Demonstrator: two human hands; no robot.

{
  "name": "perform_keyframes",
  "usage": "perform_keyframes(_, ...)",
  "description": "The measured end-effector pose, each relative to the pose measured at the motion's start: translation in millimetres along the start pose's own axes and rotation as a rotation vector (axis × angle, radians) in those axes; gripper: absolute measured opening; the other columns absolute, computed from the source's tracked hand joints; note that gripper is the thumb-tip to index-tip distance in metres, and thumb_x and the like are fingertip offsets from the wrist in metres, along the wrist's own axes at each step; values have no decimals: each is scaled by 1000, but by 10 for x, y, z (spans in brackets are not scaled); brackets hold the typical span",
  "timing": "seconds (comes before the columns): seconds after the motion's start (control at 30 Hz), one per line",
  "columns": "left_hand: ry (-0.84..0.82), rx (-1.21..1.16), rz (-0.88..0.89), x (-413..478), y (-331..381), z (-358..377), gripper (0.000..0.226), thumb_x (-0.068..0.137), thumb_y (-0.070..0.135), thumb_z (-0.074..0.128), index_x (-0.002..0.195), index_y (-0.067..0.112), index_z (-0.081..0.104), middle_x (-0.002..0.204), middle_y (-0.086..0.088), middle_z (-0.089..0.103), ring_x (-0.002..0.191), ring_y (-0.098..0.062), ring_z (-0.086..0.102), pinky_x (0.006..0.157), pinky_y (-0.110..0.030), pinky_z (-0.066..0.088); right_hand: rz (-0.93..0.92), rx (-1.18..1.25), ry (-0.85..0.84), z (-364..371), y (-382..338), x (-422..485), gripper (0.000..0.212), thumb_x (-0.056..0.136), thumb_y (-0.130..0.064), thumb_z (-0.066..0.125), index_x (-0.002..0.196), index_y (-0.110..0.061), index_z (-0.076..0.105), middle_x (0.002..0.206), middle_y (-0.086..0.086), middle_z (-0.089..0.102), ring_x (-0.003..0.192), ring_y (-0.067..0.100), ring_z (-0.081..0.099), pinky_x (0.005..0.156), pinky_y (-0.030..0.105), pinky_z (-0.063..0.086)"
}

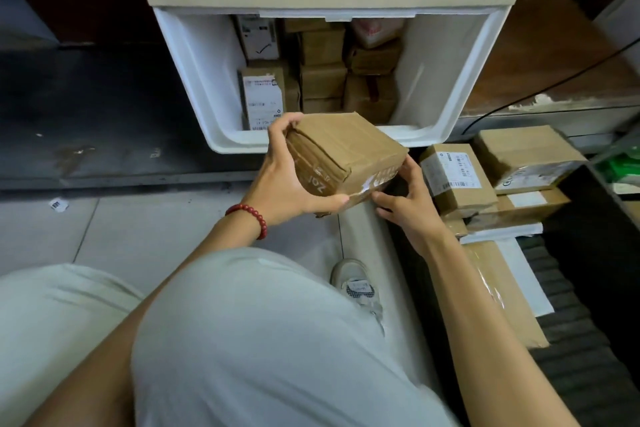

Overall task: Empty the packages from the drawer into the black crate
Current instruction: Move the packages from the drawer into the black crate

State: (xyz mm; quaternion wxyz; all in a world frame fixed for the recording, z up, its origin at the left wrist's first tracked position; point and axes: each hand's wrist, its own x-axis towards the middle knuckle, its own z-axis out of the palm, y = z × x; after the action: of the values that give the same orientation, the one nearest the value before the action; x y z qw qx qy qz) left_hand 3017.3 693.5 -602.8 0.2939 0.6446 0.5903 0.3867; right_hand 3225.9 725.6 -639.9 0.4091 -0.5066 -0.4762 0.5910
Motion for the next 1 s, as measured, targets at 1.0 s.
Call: perform_keyframes(1.0, 112, -167, -470, 217, -33, -73, 129, 38, 50, 93, 146, 25, 27, 146, 2, 37, 132, -18, 40, 109, -43, 39, 107, 355, 151, 30, -251, -11, 79, 92, -19, 63, 154, -8, 15, 157, 9, 27, 116, 11, 54, 86, 24, 49)
